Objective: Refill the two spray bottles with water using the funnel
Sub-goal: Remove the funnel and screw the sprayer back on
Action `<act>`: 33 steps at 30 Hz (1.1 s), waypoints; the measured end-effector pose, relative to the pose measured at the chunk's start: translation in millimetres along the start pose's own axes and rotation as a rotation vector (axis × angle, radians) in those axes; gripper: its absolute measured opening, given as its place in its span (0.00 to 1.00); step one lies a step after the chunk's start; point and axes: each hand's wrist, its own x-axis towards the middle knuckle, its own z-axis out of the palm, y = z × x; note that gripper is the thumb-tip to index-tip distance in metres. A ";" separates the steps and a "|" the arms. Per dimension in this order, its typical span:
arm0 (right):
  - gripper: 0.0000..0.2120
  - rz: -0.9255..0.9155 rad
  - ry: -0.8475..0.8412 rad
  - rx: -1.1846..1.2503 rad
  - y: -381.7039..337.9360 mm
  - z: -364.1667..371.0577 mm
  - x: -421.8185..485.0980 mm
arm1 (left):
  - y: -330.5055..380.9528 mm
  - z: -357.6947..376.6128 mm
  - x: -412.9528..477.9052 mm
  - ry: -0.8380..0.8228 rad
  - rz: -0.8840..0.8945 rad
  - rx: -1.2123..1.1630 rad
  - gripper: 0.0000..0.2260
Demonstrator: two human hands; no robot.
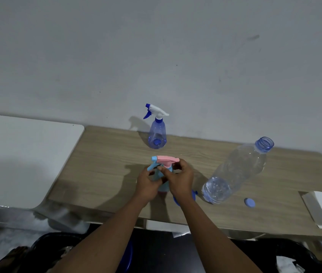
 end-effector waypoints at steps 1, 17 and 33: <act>0.17 0.015 0.000 0.003 -0.5 0.8 0.0 | 0.4 0.3 0.8 0.001 0.005 0.008 0.25; 0.22 -0.043 -0.158 -0.009 13.7 -16.3 -0.4 | -5.2 -0.1 4.7 -0.032 0.083 0.006 0.24; 0.16 0.006 -0.081 0.030 16.3 -15.5 -6.6 | -5.4 0.3 4.2 0.016 0.045 0.089 0.19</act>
